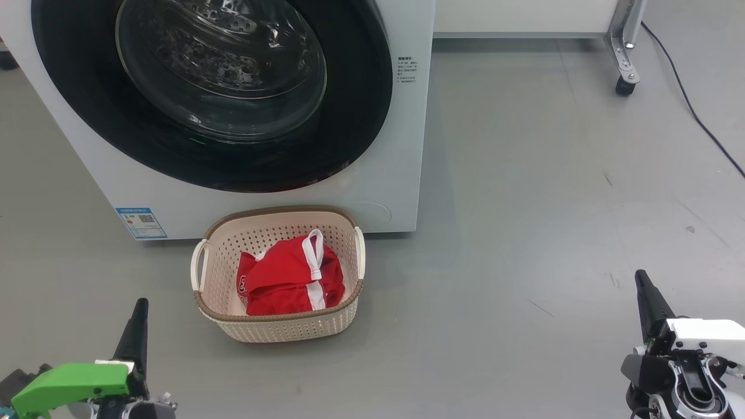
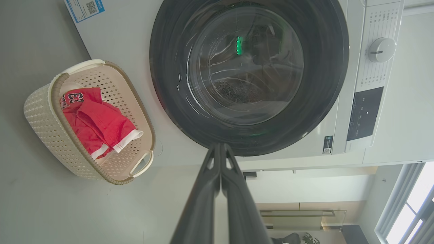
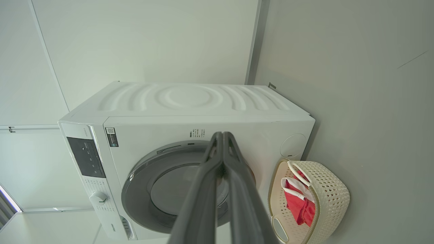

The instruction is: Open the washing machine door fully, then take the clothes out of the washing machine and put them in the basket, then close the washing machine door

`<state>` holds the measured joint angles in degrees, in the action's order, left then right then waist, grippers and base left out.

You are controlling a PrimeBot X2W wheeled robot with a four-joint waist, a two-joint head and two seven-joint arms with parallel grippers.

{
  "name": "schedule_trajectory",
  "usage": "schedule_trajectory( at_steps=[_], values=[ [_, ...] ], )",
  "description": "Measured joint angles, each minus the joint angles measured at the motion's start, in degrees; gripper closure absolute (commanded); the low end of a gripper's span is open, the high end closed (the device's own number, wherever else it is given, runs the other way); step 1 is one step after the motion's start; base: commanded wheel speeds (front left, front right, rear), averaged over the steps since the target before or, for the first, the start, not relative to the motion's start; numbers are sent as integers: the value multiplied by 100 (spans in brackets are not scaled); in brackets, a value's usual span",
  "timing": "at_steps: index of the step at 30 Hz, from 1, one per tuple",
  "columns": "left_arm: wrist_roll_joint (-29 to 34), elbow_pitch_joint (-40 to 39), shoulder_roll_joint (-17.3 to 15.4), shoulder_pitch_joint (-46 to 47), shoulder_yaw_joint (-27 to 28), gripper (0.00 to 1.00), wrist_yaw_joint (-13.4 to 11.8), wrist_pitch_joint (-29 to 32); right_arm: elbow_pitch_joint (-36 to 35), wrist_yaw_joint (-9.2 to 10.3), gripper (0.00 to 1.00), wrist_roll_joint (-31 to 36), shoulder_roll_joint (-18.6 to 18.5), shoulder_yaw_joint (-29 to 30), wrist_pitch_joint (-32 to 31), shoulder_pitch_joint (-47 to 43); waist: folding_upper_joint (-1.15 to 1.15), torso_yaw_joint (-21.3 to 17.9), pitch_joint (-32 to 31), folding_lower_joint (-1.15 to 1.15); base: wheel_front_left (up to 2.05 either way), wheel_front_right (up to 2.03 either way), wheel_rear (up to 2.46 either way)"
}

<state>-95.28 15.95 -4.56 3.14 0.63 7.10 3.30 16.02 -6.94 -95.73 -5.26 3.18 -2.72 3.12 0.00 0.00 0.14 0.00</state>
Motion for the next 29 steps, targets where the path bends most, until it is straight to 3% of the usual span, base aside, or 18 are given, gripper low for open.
schedule_trajectory(
  at_steps=[29],
  values=[
    [0,-5,2,4,29,100,0,1,1,0,100,2,7,18,-1,1,0,0,1,0,0,0,0]
  ],
)
